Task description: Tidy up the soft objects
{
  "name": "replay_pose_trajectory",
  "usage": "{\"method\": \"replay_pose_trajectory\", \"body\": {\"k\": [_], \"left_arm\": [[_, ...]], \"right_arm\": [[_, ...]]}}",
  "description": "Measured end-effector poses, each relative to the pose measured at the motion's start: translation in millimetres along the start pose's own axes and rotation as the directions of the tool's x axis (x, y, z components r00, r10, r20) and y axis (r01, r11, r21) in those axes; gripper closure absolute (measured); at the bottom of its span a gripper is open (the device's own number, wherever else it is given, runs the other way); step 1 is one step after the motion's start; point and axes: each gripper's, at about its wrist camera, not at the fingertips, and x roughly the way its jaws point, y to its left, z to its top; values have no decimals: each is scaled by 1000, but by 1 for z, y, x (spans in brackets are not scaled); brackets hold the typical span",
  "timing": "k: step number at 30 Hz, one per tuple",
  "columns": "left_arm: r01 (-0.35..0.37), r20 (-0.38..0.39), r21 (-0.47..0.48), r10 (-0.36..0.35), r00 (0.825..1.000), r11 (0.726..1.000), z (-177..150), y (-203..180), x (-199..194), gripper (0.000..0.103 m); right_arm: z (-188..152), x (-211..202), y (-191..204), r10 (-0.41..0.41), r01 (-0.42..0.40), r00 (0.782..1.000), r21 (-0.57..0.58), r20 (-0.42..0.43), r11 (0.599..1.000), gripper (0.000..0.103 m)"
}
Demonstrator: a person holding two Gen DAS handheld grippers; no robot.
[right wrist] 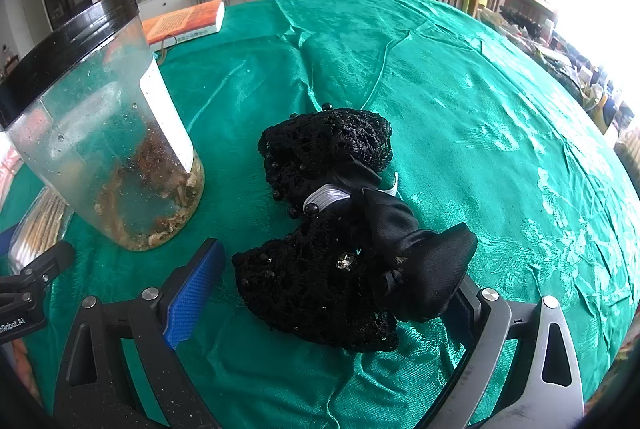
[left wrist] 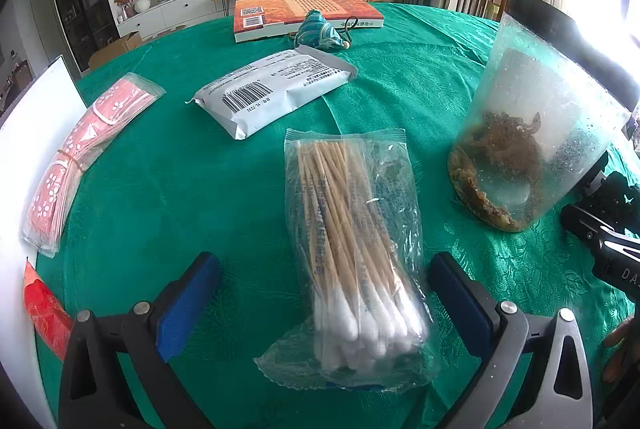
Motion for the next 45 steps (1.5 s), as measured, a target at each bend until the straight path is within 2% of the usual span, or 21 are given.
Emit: {"method": "replay_pose_trajectory", "body": {"k": [23, 28, 32, 33, 34, 35, 36, 37, 38, 39, 42, 45], "left_arm": [[1, -7, 1, -1, 1000, 1000, 0, 0, 0, 0], [41, -96, 55, -35, 995, 998, 2, 0, -1, 0], [51, -126, 71, -41, 991, 996, 6, 0, 1, 1], [51, -132, 71, -42, 990, 996, 7, 0, 2, 2], [53, -130, 75, -43, 991, 996, 9, -1, 1, 10], [60, -125, 79, -50, 991, 995, 11, -2, 0, 24], [65, -122, 87, -54, 991, 994, 12, -3, -2, 34], [80, -120, 93, -68, 990, 992, 14, -4, -5, 52], [95, -126, 89, -84, 988, 991, 16, -4, -6, 59], [116, -130, 72, -106, 986, 991, 16, -2, -8, 63], [216, -114, -15, -217, 970, 976, 14, 11, -27, 65], [289, -44, -63, -292, 955, 955, 15, 25, -62, 64]], "right_arm": [[0, 0, 0, 1, -1, 1000, 0, 0, 1000, 6], [0, -1, 0, 4, -4, 1000, 2, 0, 1000, 5], [2, 1, 0, 26, -27, 999, -24, -23, 999, 5], [8, 3, -1, 43, -46, 997, -45, -64, 998, 6], [14, 5, -4, 62, -68, 993, -52, -104, 996, 6], [21, 8, -8, 92, -98, 987, -38, -128, 994, 6], [26, 9, -13, 128, -131, 982, -11, -137, 991, 9], [31, 10, -18, 165, -163, 976, 22, -141, 986, 13], [35, 10, -21, 177, -173, 973, 40, -146, 984, 45], [40, 9, -22, 150, -147, 977, 30, -149, 989, 69], [44, 5, -29, 162, -154, 973, 63, -166, 986, 69], [49, -22, -41, 128, -117, 986, 99, -109, 988, 69]]}}
